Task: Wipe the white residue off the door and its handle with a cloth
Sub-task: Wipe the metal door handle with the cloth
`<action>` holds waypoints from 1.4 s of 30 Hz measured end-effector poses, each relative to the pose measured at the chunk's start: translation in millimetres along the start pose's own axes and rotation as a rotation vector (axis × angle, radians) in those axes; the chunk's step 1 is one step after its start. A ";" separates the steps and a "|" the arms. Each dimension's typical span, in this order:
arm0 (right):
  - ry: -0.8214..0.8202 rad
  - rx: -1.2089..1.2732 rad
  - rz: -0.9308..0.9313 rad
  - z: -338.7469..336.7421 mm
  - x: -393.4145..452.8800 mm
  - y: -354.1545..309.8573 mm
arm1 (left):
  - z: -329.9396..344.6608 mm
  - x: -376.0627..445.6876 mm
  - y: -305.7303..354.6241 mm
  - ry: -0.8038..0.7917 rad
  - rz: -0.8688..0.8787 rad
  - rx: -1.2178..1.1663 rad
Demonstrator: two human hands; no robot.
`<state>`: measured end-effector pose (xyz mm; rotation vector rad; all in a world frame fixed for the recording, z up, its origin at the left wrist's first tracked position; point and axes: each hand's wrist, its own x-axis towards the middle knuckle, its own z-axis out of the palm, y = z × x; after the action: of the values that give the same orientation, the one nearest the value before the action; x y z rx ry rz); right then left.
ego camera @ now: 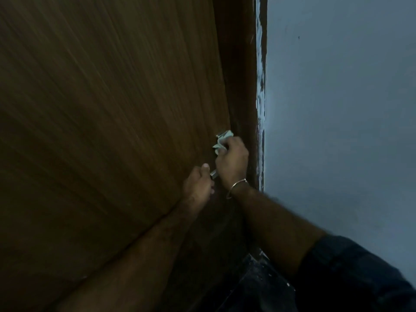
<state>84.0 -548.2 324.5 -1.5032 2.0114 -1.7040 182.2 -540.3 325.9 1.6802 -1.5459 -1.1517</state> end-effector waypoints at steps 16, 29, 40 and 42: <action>-0.306 -0.051 -0.200 12.7 -19.3 4.7 | -33.9 -5.2 -15.8 0.164 0.056 0.177; -0.096 -0.098 -0.111 -29.5 22.8 4.4 | -29.1 -2.1 -10.6 0.043 0.097 0.243; -0.296 -0.394 -0.214 -28.3 -8.0 19.9 | 6.4 8.5 -14.3 -0.208 -0.048 -0.092; -0.442 -0.288 -0.233 -21.5 -32.3 7.1 | -0.8 7.5 -15.9 -0.222 -0.023 -0.032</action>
<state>82.6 -511.2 311.1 -2.0576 1.9540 -1.0340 190.2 -545.2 311.0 1.5966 -1.6333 -1.4071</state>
